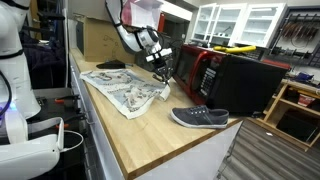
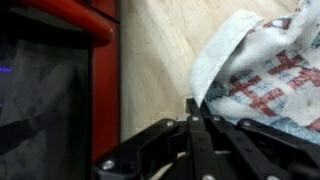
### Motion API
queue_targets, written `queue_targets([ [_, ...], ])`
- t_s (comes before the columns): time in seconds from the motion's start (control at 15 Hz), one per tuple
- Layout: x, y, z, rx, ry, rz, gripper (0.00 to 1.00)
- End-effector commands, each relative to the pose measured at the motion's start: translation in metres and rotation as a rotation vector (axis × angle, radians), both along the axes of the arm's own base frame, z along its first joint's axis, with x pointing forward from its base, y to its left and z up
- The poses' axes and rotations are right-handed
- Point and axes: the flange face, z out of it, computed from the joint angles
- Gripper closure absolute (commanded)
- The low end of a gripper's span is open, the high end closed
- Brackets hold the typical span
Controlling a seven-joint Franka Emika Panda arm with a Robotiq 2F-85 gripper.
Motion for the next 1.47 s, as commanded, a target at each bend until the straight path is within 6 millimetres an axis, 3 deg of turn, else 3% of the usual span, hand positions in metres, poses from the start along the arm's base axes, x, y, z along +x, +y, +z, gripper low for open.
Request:
queue_targets([
  [0.0, -0.012, 0.028, -0.009, -0.067, 0.082, 0.11, 1.0],
  [0.2, -0.028, 0.05, -0.03, -0.085, 0.213, 0.215, 1.0],
  [0.4, -0.018, 0.056, -0.036, -0.197, 0.122, 0.283, 1.0],
  [0.8, 0.003, 0.027, -0.016, -0.358, -0.084, 0.3, 1.0],
  [0.87, 0.006, 0.022, -0.013, -0.362, -0.11, 0.281, 0.91],
  [0.93, 0.007, 0.018, -0.011, -0.361, -0.131, 0.263, 0.71],
  [1.4, -0.002, 0.019, 0.0, -0.267, -0.268, 0.171, 0.19],
])
